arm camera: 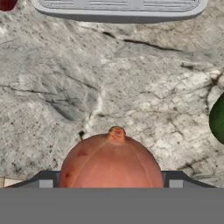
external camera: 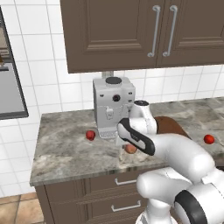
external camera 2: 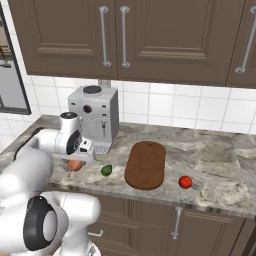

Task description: Place the avocado, onion, tomato, and bell pepper on the cutting board.

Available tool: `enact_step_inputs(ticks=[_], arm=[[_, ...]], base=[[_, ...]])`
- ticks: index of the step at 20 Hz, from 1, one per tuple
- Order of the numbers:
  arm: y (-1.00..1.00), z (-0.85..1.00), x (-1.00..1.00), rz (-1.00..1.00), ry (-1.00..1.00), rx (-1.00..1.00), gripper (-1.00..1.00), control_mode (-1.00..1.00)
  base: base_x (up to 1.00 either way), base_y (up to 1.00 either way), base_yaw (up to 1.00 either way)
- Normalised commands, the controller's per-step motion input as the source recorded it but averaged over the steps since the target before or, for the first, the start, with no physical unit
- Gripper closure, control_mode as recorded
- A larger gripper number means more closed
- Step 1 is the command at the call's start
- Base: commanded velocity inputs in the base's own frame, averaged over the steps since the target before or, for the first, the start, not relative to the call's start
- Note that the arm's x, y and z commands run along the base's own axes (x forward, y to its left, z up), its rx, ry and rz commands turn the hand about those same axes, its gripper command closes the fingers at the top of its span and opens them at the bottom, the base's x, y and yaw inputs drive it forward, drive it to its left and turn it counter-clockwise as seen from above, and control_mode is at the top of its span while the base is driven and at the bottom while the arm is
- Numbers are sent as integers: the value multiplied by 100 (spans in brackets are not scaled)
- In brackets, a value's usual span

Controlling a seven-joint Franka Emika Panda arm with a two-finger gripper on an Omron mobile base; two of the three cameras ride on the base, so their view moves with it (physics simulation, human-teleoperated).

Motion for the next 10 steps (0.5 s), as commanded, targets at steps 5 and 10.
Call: enact_step_inputs(ticks=[5,10], arm=[[-86,20,-5,0,0,0,100,-100],[-80,19,3,1,0,0,100,-100]], base=[[0,0,0],[0,0,0]])
